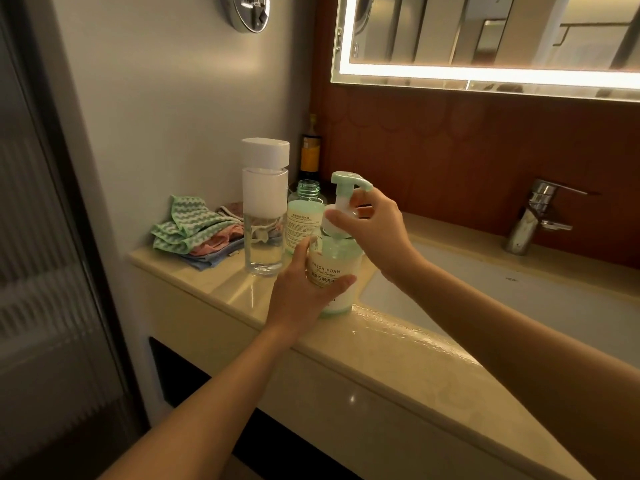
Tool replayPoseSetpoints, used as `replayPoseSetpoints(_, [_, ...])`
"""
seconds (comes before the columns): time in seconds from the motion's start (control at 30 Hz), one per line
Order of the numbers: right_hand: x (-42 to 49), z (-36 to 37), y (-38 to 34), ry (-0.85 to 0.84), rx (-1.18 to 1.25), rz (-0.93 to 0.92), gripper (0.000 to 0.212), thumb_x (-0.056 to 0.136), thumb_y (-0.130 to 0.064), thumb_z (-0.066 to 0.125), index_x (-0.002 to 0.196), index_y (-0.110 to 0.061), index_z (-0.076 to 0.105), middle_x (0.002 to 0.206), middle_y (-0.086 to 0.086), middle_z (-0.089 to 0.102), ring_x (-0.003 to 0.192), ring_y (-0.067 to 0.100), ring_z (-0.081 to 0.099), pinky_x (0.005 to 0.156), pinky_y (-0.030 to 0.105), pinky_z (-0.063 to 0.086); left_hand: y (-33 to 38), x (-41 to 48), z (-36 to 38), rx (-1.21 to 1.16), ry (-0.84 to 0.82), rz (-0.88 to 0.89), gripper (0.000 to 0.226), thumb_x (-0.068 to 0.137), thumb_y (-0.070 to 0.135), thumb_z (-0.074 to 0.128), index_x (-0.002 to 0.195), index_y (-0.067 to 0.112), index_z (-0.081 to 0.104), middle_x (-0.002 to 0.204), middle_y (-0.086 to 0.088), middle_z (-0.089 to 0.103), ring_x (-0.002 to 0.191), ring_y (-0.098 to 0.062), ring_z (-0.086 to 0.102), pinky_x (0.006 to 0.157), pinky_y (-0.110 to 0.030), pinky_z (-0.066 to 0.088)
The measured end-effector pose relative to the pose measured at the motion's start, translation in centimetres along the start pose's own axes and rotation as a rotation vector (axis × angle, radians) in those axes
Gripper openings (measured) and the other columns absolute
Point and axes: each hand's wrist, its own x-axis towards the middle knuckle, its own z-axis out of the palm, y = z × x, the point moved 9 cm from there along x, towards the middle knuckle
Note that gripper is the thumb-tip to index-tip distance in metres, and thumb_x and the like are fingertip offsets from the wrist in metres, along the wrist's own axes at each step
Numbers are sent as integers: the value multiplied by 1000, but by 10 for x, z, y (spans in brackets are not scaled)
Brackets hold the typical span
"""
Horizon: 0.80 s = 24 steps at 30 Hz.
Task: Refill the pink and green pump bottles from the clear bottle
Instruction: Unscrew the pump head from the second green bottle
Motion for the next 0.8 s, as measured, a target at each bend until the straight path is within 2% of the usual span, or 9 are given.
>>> replayPoseSetpoints(0.1, [-6, 7, 4, -100, 194, 38, 45, 87, -18, 60, 129, -16, 46, 123, 5, 58, 106, 17, 58, 73, 18, 47, 1, -1, 1, -6, -14, 5, 90, 59, 61, 65, 135, 26, 34, 119, 5, 57, 105, -11, 56, 85, -27, 51])
replayPoseSetpoints(0.17, [-6, 9, 6, -112, 234, 61, 52, 87, -27, 61, 134, -19, 39, 129, 3, 54, 108, 16, 56, 74, 19, 46, 1, -1, 1, -7, -15, 5, 92, 57, 63, 63, 136, 26, 34, 121, 4, 57, 106, -12, 56, 86, -27, 51])
replayPoseSetpoints(0.27, [-1, -1, 2, 5, 84, 34, 58, 77, -42, 69, 125, -19, 45, 122, 0, 53, 100, 12, 55, 74, 21, 46, 1, 0, 1, 1, -11, 5, 88, 63, 57, 68, 137, 25, 33, 123, 2, 57, 108, -13, 56, 86, -27, 51])
replayPoseSetpoints(0.37, [2, -2, 1, 22, 70, 28, 49, 77, -36, 72, 115, -16, 49, 110, 1, 57, 95, 13, 57, 72, 20, 50, -1, 1, 1, 4, -2, 7, 84, 67, 49, 72, 137, 25, 33, 122, 3, 57, 108, -13, 56, 84, -23, 49])
replayPoseSetpoints(0.5, [-3, -5, 4, 32, 181, 29, 49, 87, -21, 62, 131, -16, 43, 111, 4, 65, 98, 13, 62, 67, 15, 49, -1, 0, 2, 2, -4, 13, 87, 64, 53, 71, 137, 25, 33, 122, 3, 58, 105, -12, 56, 84, -25, 51])
replayPoseSetpoints(0.6, [-4, -1, 2, 5, 170, 16, 57, 87, -31, 61, 138, -18, 38, 120, 3, 62, 105, 14, 60, 76, 19, 49, -1, 1, 2, 3, -5, 13, 88, 63, 56, 69, 137, 24, 33, 121, 4, 58, 106, -12, 56, 85, -26, 51])
replayPoseSetpoints(0.7, [-2, 0, 2, 24, 76, 56, 67, 77, -44, 68, 133, -19, 41, 114, 2, 58, 100, 15, 58, 81, 27, 50, -1, 1, 2, 14, -9, 10, 87, 66, 52, 70, 138, 25, 31, 123, 4, 56, 104, -9, 53, 84, -23, 48])
replayPoseSetpoints(0.8, [0, 2, 5, 3, 87, 109, 64, 73, -41, 73, 125, -19, 42, 102, 4, 58, 93, 17, 58, 74, 25, 50, 0, 0, 2, 14, -13, 4, 91, 62, 59, 66, 139, 25, 30, 124, 2, 56, 108, -13, 55, 88, -28, 50])
